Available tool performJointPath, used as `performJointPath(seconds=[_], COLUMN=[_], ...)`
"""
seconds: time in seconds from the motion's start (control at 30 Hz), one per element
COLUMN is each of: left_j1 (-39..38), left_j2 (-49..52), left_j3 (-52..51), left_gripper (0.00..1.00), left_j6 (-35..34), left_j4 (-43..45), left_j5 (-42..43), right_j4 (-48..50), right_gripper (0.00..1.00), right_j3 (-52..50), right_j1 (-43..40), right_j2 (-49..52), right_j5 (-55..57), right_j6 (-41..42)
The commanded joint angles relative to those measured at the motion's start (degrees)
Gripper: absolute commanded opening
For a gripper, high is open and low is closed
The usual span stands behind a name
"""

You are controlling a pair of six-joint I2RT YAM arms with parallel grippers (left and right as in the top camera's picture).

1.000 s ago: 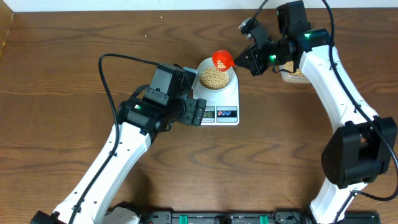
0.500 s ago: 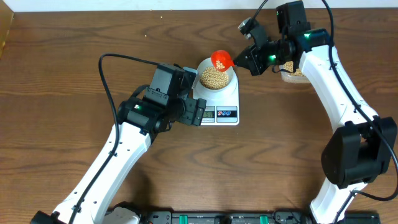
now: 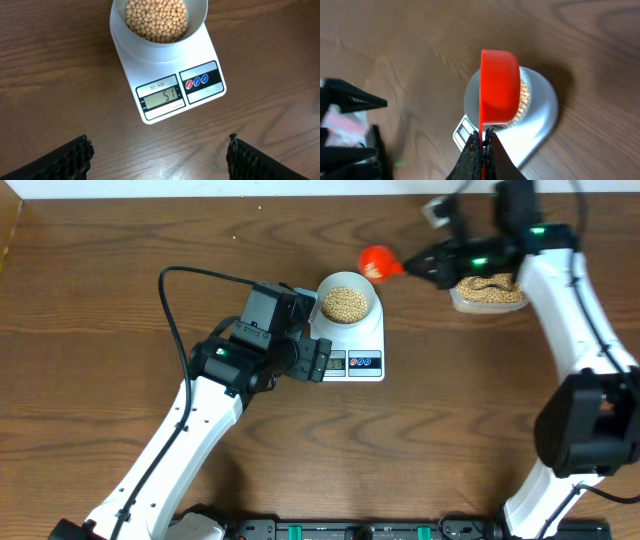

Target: Scoop item into bowl and weigh 50g on scale

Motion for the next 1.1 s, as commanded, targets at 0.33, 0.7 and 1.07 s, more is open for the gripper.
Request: performJointPath(seconds=[0.33,0.7,1.07], left_j1=[0.28,0.28,0.28], left_j2=[-1.14,-1.14,-1.14], left_j3=[-0.33,-0.33,-0.33], left_gripper=[0.88,0.88,0.88], left_j6=[0.59,0.59,0.59], left_j4=[-0.13,-0.13,-0.15], left_j5=[0.48,0.48,0.48], right_j4=[-9.25,-7.72,-1.99], right_gripper=[0.01,0.01,0.01], right_j3=[0.57,0.57,0.61], right_j1=[-23.08,-17.11,-3.48], right_j2=[-1.64,-1.73,-5.88], right_j5=[1.75,33.79,58.86], right_j6=[0.15,5.38,9.64])
